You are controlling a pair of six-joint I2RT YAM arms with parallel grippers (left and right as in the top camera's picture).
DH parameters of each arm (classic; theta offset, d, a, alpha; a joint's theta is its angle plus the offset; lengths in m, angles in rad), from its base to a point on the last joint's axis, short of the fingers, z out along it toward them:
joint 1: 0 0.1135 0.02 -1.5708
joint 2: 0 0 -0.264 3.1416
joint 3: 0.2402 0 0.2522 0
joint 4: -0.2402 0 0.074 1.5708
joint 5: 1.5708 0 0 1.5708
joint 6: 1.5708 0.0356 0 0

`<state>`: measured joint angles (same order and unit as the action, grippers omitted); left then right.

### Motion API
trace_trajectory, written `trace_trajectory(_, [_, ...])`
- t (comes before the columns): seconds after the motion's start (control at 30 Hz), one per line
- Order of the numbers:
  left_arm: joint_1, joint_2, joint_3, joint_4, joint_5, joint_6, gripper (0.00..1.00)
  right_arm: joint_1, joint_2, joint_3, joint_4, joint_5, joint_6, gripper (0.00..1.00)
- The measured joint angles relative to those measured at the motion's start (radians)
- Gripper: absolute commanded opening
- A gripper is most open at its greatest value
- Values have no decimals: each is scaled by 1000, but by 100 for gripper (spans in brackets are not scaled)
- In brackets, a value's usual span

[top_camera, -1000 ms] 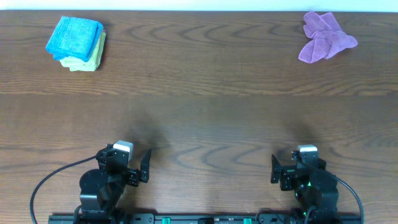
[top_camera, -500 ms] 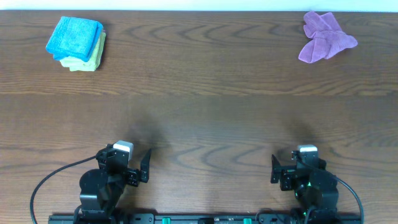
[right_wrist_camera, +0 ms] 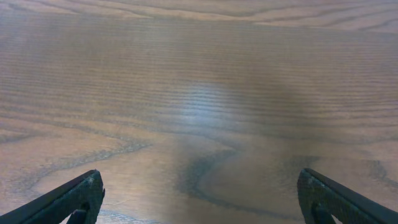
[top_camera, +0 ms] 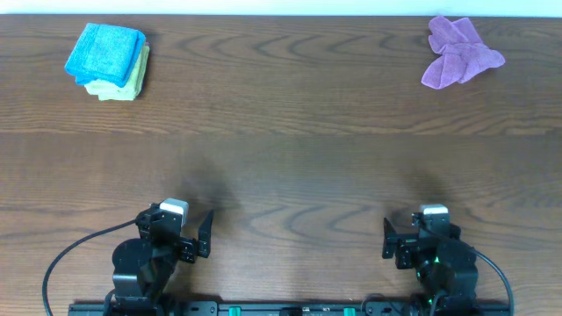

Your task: Fold the cloth

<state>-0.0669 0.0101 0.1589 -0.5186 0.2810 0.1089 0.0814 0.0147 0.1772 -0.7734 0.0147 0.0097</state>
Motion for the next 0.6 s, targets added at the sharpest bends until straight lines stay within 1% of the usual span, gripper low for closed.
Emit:
trace_trajectory(0.27, [0,0,0,0,0,0,95,0,0,0,5,0,0,99])
trace_trajectory(0.37, [0,0,0,0,0,0,95,0,0,-8,112,-5,4,99])
trace_trajectory(0.4, [0,0,0,0,0,0,95,0,0,-10,190,-16,26,99])
trace_trajectory(0.43, [0,0,0,0,0,0,95,0,0,-10,233,-24,47,99])
trace_trajectory(0.47, [0,0,0,0,0,0,95,0,-1,-10,299,-45,117,99])
trace_trajectory(0.53, [0,0,0,0,0,0,95,0,-2,-10,350,-72,242,99])
trace_trajectory(0.6, [0,0,0,0,0,0,95,0,-3,-10,362,-82,358,99])
